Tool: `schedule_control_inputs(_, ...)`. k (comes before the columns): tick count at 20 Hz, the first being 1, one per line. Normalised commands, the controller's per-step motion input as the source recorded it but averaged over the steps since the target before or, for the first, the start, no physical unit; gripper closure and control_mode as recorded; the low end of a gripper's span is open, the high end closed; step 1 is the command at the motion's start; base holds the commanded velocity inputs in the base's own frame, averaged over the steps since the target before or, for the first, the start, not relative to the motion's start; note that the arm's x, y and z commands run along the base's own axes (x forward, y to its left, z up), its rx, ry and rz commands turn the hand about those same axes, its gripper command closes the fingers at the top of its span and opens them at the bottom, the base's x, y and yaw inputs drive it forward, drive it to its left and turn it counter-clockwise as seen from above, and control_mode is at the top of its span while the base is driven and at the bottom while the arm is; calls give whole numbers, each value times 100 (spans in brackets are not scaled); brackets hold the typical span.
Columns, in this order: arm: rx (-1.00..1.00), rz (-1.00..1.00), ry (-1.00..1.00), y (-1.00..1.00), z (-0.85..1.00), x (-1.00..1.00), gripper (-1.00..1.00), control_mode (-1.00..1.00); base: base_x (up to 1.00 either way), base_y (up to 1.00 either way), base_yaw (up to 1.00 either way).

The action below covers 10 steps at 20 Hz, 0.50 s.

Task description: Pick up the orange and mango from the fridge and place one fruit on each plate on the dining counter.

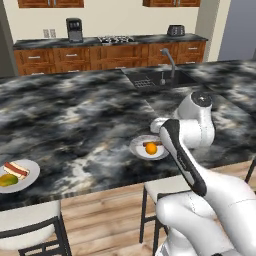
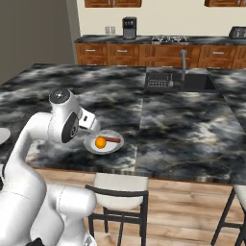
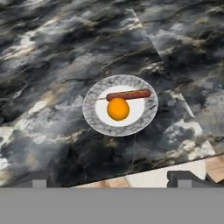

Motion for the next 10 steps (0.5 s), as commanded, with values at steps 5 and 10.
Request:
schedule_control_inputs(5, 3, 1, 0, 0, 82, -100, -100, -100, 0, 0, 0)
schedule_control_inputs(10, 0, 0, 0, 0, 89, -100, -100, -100, 0, 0, 0)
